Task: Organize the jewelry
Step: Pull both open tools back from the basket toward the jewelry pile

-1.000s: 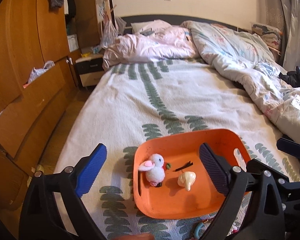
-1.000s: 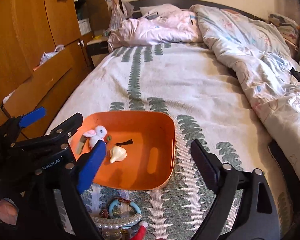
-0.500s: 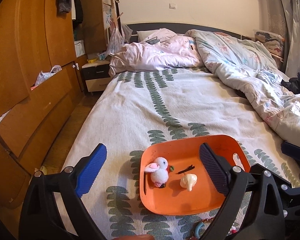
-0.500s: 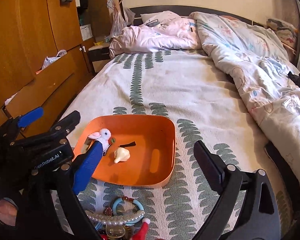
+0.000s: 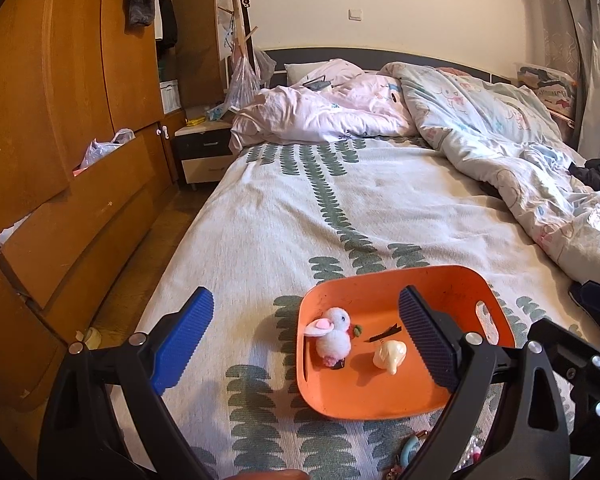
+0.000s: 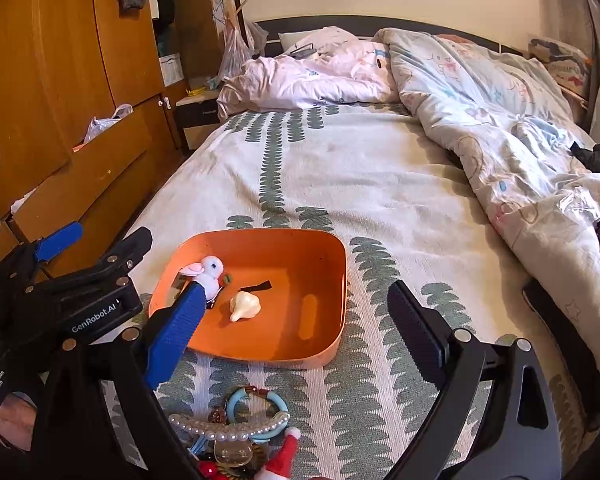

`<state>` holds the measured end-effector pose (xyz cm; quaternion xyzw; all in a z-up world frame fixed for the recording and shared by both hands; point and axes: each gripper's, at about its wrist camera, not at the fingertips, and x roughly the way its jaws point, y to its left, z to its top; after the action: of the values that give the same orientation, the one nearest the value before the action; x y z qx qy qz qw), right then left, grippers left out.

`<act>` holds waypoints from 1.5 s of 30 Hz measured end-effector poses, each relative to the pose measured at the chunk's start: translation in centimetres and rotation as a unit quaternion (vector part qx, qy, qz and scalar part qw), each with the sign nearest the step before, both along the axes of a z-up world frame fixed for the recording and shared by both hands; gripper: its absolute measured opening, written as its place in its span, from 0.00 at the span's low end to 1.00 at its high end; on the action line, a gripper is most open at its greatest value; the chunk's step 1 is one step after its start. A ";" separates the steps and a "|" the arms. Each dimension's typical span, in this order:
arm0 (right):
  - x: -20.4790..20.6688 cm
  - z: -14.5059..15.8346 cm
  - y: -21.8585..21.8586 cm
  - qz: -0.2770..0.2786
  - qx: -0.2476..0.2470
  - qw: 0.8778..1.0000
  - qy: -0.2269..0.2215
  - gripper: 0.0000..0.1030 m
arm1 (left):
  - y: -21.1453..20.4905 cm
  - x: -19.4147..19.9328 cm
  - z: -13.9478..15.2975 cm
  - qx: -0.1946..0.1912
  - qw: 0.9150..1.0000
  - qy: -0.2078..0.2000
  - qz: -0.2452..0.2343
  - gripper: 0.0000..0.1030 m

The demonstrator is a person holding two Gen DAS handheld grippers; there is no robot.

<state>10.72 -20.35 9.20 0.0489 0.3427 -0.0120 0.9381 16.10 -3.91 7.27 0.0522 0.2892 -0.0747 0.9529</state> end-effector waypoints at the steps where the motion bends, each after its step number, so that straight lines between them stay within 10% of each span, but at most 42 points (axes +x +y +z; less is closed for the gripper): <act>1: -0.1 0.0 0.1 -0.002 -0.001 1.000 -0.001 0.90 | 0.1 -0.1 0.0 0.000 1.000 -0.001 0.001 0.90; 45: -6.5 -1.8 1.0 -0.013 0.044 0.999 0.018 0.92 | 0.7 -5.1 -2.7 0.020 0.999 0.042 0.001 0.90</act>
<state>4.19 -19.36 7.42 0.0941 0.3595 -0.0103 0.9283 10.99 -3.23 4.55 0.0674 0.3302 -0.0702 0.9389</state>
